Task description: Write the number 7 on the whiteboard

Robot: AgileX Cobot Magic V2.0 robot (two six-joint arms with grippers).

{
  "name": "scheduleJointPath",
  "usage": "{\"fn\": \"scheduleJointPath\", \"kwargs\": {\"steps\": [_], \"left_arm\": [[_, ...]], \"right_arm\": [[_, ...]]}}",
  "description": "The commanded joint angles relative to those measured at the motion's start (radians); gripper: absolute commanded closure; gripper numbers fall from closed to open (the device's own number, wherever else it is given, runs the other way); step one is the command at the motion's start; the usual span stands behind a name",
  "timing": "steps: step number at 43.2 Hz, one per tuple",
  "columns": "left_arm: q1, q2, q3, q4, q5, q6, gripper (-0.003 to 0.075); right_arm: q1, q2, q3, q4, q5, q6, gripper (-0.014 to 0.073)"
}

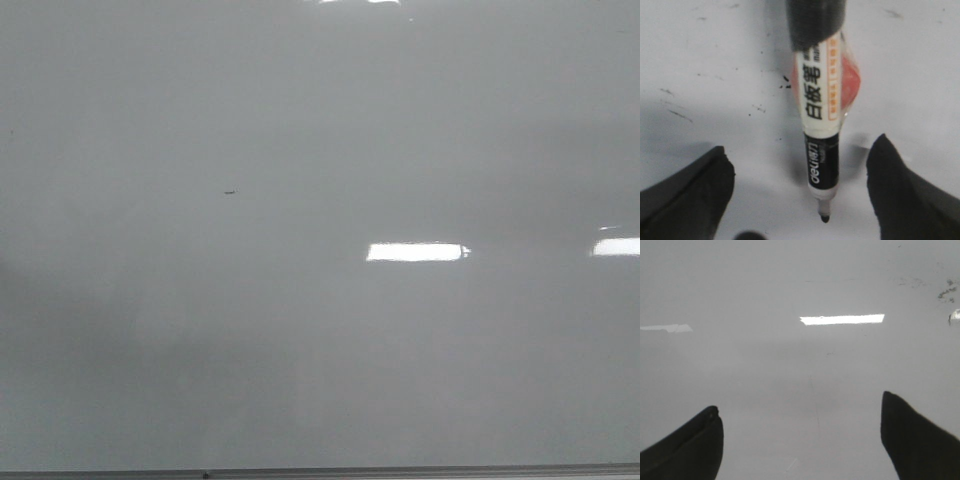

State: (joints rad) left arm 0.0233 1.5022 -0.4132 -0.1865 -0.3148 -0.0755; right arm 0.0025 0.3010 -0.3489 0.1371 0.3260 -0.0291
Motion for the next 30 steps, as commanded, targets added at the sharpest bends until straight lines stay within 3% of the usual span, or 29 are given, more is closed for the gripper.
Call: {"fn": "scheduleJointPath", "kwargs": {"steps": [1,7,13,19,26,30], "left_arm": [[-0.009,-0.021,-0.025,0.006,-0.084,-0.008,0.0398],[-0.009,-0.021,-0.025,0.006,-0.121,-0.008,0.0596],[-0.009,-0.021,-0.025,0.006,-0.133,-0.008,0.0703],[-0.009,-0.056,-0.026,0.006,-0.039,-0.015,0.0714],[-0.02,-0.182,-0.078,0.017,0.218,-0.01,0.0714],[-0.065,-0.244,-0.148,0.113,0.413,-0.004,0.0714]], "right_arm": [[0.0,0.015,-0.039,0.008,-0.083,-0.001,-0.0059],[0.0,0.015,-0.039,0.008,-0.083,-0.001,-0.0059],[0.0,0.015,-0.039,0.008,-0.083,-0.001,-0.0059],[0.0,0.015,-0.039,0.008,-0.083,-0.001,-0.0059],[0.002,0.015,-0.04,0.008,-0.066,-0.001,-0.0059],[0.009,0.023,-0.053,0.008,-0.023,-0.001,-0.0059]]}}
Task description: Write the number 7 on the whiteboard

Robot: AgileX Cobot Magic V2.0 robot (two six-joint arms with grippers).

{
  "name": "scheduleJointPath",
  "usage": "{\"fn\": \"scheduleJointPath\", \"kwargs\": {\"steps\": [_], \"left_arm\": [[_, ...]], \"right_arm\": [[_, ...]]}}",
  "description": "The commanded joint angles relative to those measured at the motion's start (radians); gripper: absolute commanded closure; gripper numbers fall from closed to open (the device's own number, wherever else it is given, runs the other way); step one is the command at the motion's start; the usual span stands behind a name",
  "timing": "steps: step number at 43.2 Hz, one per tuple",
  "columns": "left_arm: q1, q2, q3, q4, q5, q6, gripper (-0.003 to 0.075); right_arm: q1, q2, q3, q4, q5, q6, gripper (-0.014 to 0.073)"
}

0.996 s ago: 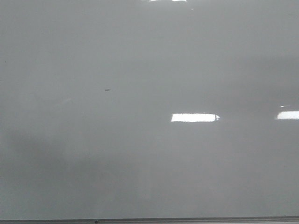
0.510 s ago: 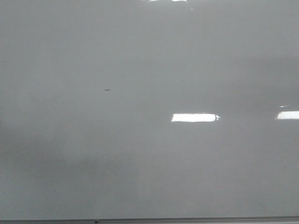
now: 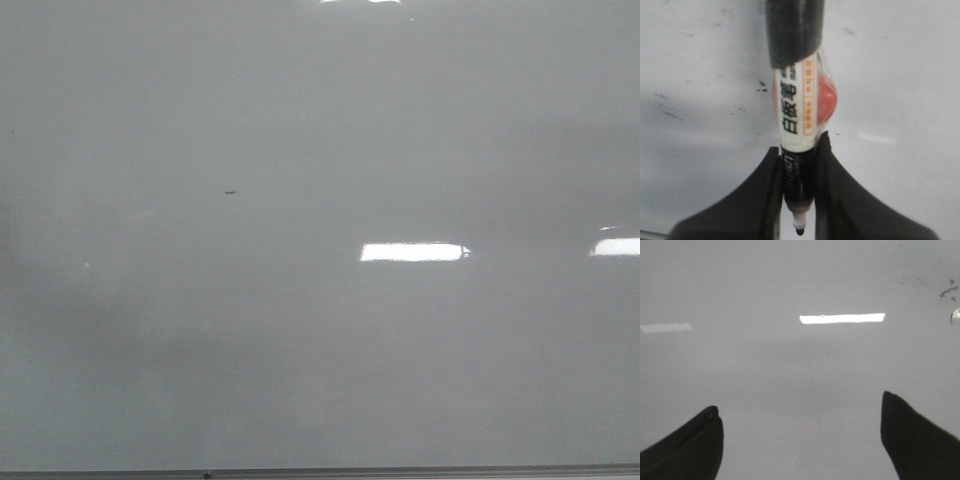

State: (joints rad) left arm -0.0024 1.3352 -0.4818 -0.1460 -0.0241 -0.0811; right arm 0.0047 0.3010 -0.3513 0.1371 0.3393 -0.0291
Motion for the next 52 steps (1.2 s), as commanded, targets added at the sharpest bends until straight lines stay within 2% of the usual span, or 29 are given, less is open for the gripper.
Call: {"fn": "scheduleJointPath", "kwargs": {"steps": [1,4,7,11,21,27,33,41,52], "left_arm": [[-0.05,-0.089,-0.101,0.087,0.178,0.002,0.0714],[-0.11,-0.113,-0.177,0.138,0.368,0.014,0.0714],[-0.177,-0.115,-0.245,0.138,0.52,0.081,0.0714],[-0.275,-0.118,-0.316,0.128,0.625,0.182,0.0714],[-0.583,-0.181,-0.354,0.021,0.653,0.533,0.0714],[-0.729,-0.221,-0.354,0.006,0.701,0.568,0.0714],[-0.845,-0.271,-0.354,0.006,0.693,0.605,0.0714],[-0.936,-0.318,-0.354,0.008,0.661,0.631,0.0714],[-0.944,-0.322,-0.354,0.008,0.639,0.631,0.0714]], "right_arm": [[0.011,0.03,-0.056,0.008,-0.024,-0.001,-0.0059],[0.023,0.063,-0.084,0.008,0.032,-0.001,-0.0059],[0.043,0.113,-0.126,0.008,0.088,-0.005,-0.0059],[0.092,0.205,-0.185,0.019,0.154,-0.034,-0.0059],[0.303,0.424,-0.356,0.17,0.332,-0.244,-0.0059],[0.443,0.516,-0.452,0.288,0.412,-0.404,-0.0059],[0.554,0.604,-0.526,0.366,0.466,-0.563,-0.0059],[0.654,0.74,-0.61,0.451,0.487,-0.685,-0.0059],[0.722,0.874,-0.725,0.52,0.493,-0.772,-0.0059]]}}
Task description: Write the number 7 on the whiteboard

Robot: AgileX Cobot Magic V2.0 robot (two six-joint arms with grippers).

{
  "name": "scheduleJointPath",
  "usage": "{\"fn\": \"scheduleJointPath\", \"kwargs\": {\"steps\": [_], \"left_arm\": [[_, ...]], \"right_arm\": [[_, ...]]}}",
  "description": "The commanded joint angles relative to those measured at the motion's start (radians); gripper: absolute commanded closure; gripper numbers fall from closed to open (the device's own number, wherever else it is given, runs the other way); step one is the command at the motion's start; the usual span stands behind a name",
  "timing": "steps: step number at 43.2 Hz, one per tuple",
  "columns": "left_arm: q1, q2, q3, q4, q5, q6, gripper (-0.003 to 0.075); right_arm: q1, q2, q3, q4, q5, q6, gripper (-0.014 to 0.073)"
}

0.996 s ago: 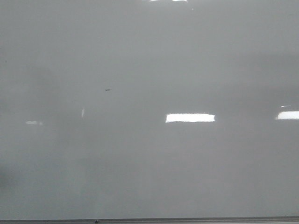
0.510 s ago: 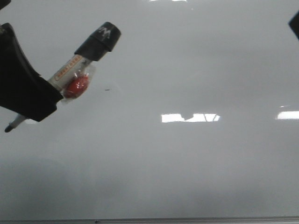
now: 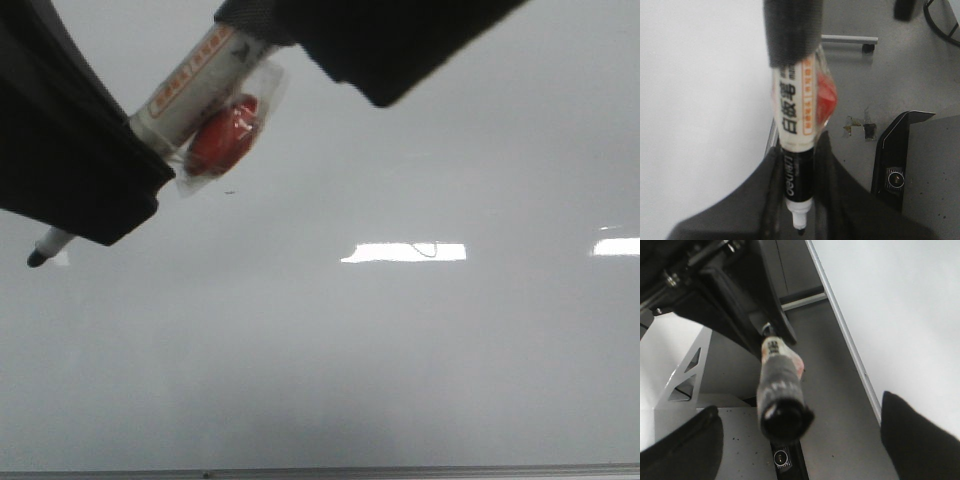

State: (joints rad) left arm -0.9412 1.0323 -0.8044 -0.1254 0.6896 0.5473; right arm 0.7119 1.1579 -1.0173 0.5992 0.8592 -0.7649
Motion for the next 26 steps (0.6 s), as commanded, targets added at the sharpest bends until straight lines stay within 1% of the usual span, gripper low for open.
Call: {"fn": "scheduleJointPath", "kwargs": {"steps": [1,5,9,12,13,14,22,23,25,26], "left_arm": [[-0.005,-0.019,-0.031,-0.013,-0.079,0.002,0.0714],[-0.005,-0.019,-0.031,-0.013,-0.093,0.002,0.0714],[-0.005,-0.019,-0.031,-0.013,-0.094,0.002,0.0714],[-0.005,-0.019,-0.031,-0.013,-0.094,0.002,0.0714],[-0.005,-0.019,-0.031,-0.013,-0.094,0.002,0.0714],[-0.005,-0.019,-0.031,-0.013,-0.094,0.002,0.0714],[-0.005,-0.019,-0.031,-0.013,-0.148,-0.002,0.071],[-0.005,-0.019,-0.031,-0.013,-0.157,-0.002,0.0708],[-0.005,-0.019,-0.031,-0.013,-0.169,-0.01,0.0708],[-0.005,-0.019,-0.031,-0.013,-0.174,-0.02,0.0706]], "right_arm": [[0.019,0.028,-0.068,0.065,-0.025,-0.04,-0.0059],[0.027,0.061,-0.095,0.09,-0.004,-0.056,-0.0042],[0.027,0.078,-0.109,0.1,0.007,-0.056,0.0039],[0.027,0.079,-0.114,0.101,0.005,-0.056,0.0143],[0.027,0.079,-0.117,0.101,0.009,-0.056,0.0191],[0.027,0.079,-0.117,0.101,0.01,-0.056,0.0217],[0.027,0.079,-0.117,0.101,0.035,-0.059,0.0573],[0.027,0.079,-0.117,0.101,0.035,-0.06,0.0594],[0.027,0.079,-0.117,0.101,0.034,-0.069,0.0666],[0.027,0.079,-0.117,0.101,0.028,-0.07,0.0662]]}}
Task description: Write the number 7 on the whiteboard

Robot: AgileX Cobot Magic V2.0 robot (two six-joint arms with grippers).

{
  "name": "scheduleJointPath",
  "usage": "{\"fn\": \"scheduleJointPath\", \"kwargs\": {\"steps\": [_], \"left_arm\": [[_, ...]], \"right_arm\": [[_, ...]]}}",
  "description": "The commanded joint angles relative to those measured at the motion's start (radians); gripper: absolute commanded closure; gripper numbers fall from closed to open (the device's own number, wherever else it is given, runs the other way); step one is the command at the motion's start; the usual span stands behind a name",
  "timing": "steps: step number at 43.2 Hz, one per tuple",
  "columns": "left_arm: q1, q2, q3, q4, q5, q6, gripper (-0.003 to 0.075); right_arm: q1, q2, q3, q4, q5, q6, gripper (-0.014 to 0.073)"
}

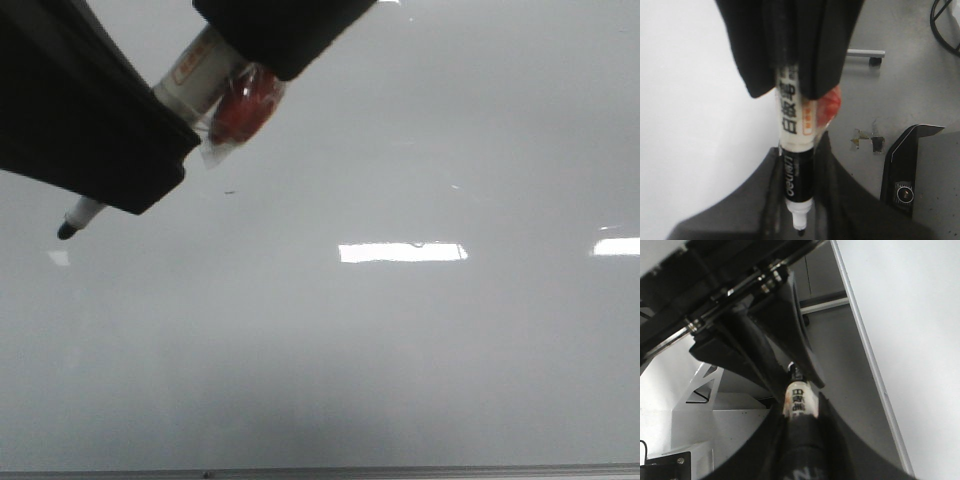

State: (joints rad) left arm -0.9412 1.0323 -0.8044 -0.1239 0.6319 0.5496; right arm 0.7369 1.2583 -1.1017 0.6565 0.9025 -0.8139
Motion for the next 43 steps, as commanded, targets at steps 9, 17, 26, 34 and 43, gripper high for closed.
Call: {"fn": "scheduleJointPath", "kwargs": {"steps": [9,17,26,34,43], "left_arm": [[0.004,-0.038,-0.014,-0.014,-0.134,-0.07,0.0434],[0.026,-0.184,0.071,-0.021,-0.2,-0.12,0.0277],[0.026,-0.473,0.208,-0.061,-0.231,-0.142,0.0567],[0.026,-0.675,0.284,-0.11,-0.23,-0.142,0.0741],[0.026,-0.73,0.294,-0.11,-0.232,-0.142,0.0741]], "right_arm": [[-0.045,-0.023,-0.032,0.023,-0.095,-0.021,0.0655],[-0.168,-0.023,-0.017,0.023,-0.248,-0.02,0.0655],[-0.22,-0.021,-0.009,0.056,-0.452,-0.02,0.0655],[-0.211,0.057,-0.056,0.085,-0.464,-0.02,0.0655],[-0.164,0.263,-0.207,0.089,-0.469,-0.02,0.0655]]}}
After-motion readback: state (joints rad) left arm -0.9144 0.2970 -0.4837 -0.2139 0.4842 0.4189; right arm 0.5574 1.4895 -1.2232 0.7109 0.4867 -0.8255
